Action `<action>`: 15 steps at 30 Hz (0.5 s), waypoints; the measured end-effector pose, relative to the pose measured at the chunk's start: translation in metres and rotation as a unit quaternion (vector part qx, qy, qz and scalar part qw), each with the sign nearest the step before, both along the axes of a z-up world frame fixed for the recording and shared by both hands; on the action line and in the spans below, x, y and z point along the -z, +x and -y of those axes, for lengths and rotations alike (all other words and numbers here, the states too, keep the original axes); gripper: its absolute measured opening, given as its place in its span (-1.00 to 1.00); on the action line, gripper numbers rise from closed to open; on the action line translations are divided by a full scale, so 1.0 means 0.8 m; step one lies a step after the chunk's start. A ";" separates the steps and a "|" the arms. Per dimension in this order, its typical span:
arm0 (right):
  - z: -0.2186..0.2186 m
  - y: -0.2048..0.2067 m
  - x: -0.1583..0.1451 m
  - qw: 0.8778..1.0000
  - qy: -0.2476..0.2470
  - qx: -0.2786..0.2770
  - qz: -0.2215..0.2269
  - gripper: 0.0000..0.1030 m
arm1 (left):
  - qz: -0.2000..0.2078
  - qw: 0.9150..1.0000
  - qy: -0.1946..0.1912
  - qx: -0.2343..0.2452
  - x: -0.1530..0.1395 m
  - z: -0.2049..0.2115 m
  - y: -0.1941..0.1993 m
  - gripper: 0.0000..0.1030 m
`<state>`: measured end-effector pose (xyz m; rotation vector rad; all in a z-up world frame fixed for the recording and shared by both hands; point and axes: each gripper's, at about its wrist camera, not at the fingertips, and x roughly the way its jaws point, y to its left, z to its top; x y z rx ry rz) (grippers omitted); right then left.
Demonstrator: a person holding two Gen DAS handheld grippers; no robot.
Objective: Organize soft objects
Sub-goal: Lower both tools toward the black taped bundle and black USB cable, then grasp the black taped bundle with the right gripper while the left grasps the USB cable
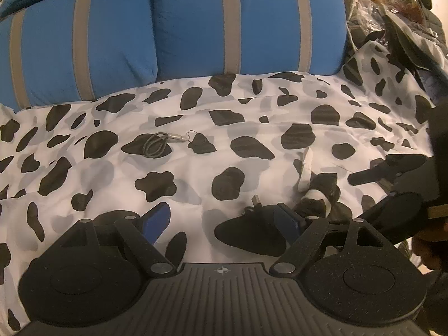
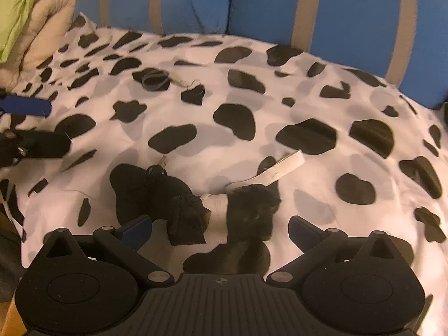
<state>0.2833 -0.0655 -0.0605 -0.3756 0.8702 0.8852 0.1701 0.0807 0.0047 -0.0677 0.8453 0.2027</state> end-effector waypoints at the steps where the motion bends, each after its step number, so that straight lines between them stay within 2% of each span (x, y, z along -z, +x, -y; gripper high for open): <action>1: -0.004 0.002 0.004 1.000 -0.003 -0.001 -0.003 0.99 | 0.000 1.000 0.001 0.000 0.000 -0.001 0.000 0.58; 4: -0.012 0.007 0.014 1.000 -0.010 -0.004 -0.010 0.93 | -0.003 1.000 -0.002 0.000 0.001 -0.006 0.000 0.58; 7: -0.018 0.012 0.022 1.000 -0.018 -0.001 -0.018 0.69 | -0.005 1.000 -0.022 0.001 0.002 -0.013 0.000 0.58; 12: -0.020 0.013 0.025 1.000 -0.022 0.001 -0.018 0.66 | -0.010 0.998 -0.053 0.014 0.007 -0.017 0.000 0.58; 15: -0.016 0.014 0.021 1.000 -0.019 0.007 -0.017 0.64 | -0.018 0.998 -0.049 0.024 0.011 -0.012 0.001 0.58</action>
